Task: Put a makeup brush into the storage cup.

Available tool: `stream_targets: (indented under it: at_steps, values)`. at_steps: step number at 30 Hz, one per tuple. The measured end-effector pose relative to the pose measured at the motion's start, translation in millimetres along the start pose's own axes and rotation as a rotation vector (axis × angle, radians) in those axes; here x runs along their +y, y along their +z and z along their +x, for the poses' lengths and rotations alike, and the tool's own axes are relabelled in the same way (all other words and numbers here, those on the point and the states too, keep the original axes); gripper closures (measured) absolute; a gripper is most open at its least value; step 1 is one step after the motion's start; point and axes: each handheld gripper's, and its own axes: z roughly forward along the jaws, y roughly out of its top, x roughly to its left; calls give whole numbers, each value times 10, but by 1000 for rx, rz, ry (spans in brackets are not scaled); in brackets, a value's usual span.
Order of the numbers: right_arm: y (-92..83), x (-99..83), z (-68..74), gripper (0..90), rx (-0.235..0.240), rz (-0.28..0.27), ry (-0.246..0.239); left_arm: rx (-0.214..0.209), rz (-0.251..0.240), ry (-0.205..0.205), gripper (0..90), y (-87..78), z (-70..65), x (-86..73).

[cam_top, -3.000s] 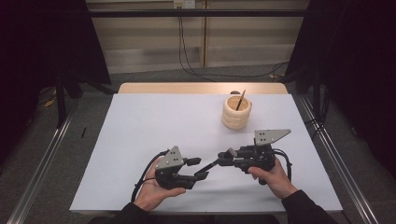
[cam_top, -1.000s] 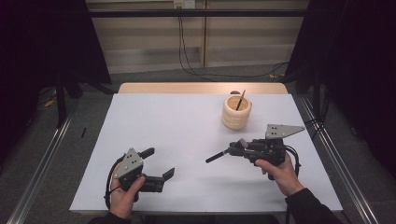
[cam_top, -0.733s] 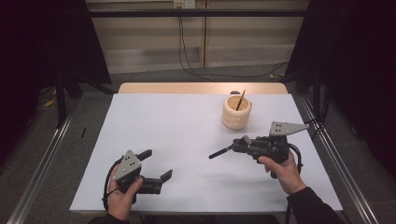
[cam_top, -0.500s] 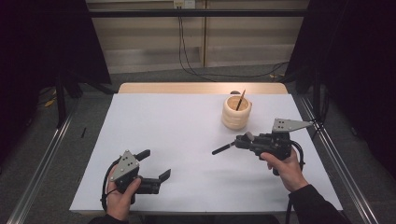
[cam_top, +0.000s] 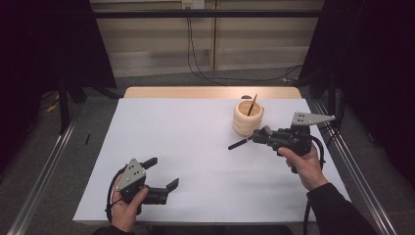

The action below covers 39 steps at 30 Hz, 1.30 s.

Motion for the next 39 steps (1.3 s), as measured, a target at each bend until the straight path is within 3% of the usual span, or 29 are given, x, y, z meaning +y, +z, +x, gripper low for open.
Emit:
stream_targets:
  at_steps: [10,39]
  values:
    - [-43,168,-165,771,-43,13,8,-4,-3,-7,14,-1,11,-4]
    - [-91,608,-443,771,-135,5,-17,-3,-2,2,15,10,13,-3]
